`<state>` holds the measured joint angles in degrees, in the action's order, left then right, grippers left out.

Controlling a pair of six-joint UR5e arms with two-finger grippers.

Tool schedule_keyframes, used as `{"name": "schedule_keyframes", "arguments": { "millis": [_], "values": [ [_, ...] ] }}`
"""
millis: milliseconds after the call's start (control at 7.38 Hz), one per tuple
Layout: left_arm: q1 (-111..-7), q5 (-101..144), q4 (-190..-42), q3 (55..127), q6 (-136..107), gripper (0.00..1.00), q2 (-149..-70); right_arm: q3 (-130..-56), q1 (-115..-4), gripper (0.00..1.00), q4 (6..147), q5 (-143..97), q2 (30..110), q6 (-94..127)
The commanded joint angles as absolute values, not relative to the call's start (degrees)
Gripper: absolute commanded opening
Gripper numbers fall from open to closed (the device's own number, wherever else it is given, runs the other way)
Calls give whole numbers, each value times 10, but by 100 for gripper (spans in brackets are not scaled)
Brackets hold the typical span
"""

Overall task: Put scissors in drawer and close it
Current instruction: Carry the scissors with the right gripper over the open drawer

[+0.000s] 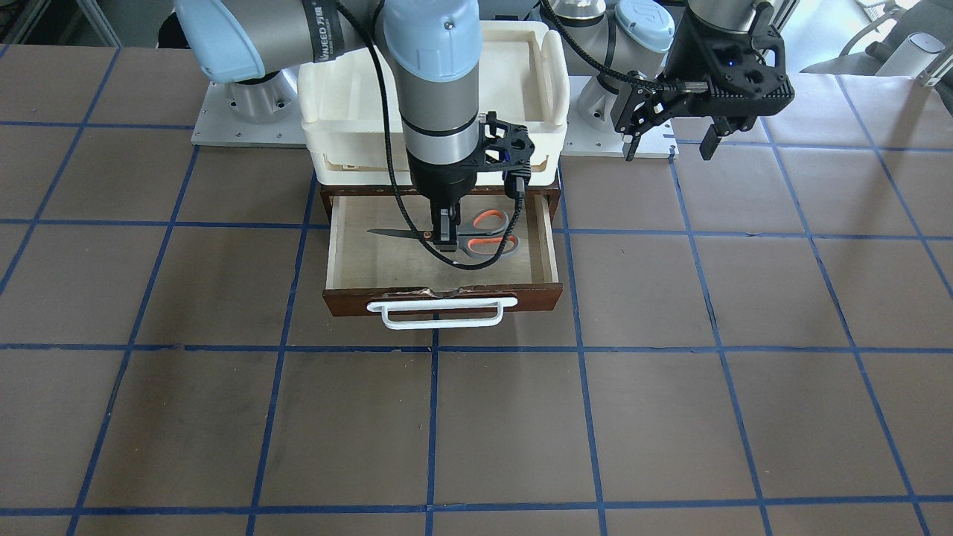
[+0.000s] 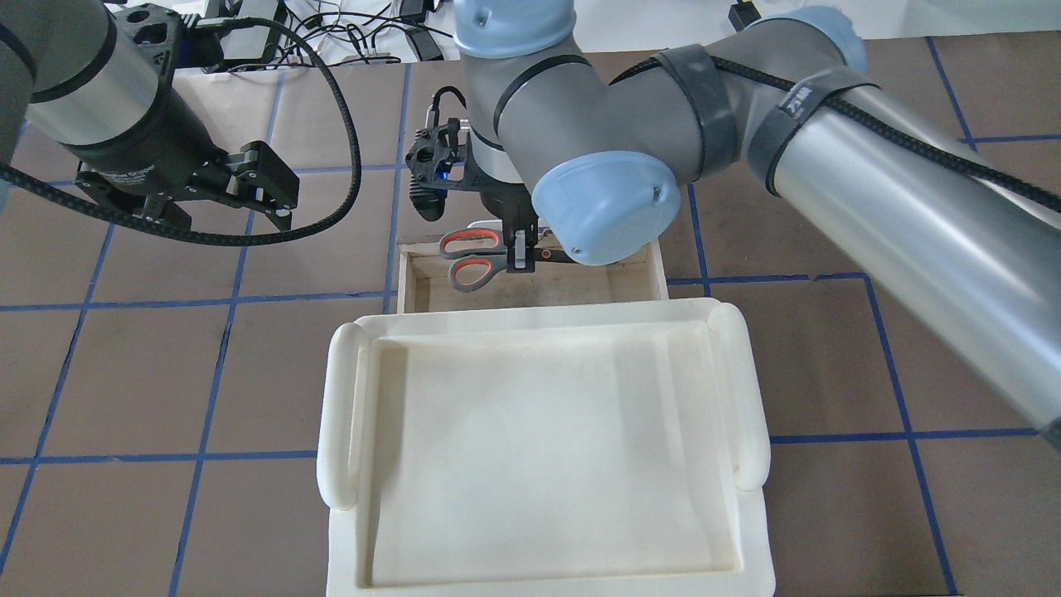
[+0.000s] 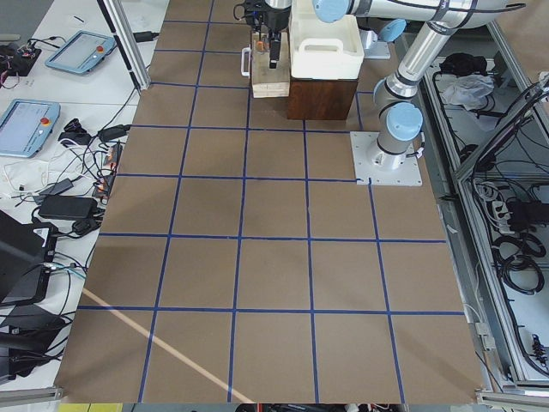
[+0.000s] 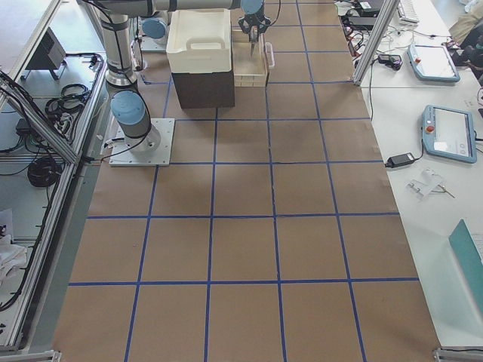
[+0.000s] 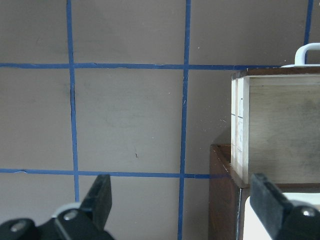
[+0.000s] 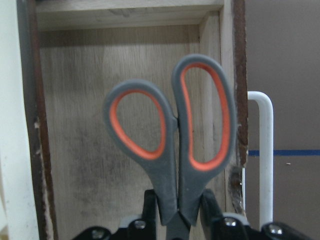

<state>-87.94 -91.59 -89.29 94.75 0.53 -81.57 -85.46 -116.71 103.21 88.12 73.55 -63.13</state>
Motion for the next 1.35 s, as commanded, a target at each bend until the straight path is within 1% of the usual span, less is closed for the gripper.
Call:
{"name": "schedule_keyframes", "arguments": {
  "millis": [0, 542, 948, 1084, 1219],
  "values": [
    [-880, -915, -892, 947, 5, 100, -816, -847, -1187, 0, 1031, 887, 711, -627],
    [-881, -917, -892, 948, 5, 100, -816, -874, -1183, 0, 1033, 887, 713, -628],
    [-881, -918, -891, 947, 4, 100, -817, -879, -1183, 0, 1034, 888, 714, -622],
    [-881, -918, -890, 947, 4, 100, -817, -878, -1183, 12, 1034, 887, 714, -621],
    [-881, -922, -893, 947, 5, 100, -816, -879, -1182, 68, 1034, 887, 712, -621]
  ]
}}
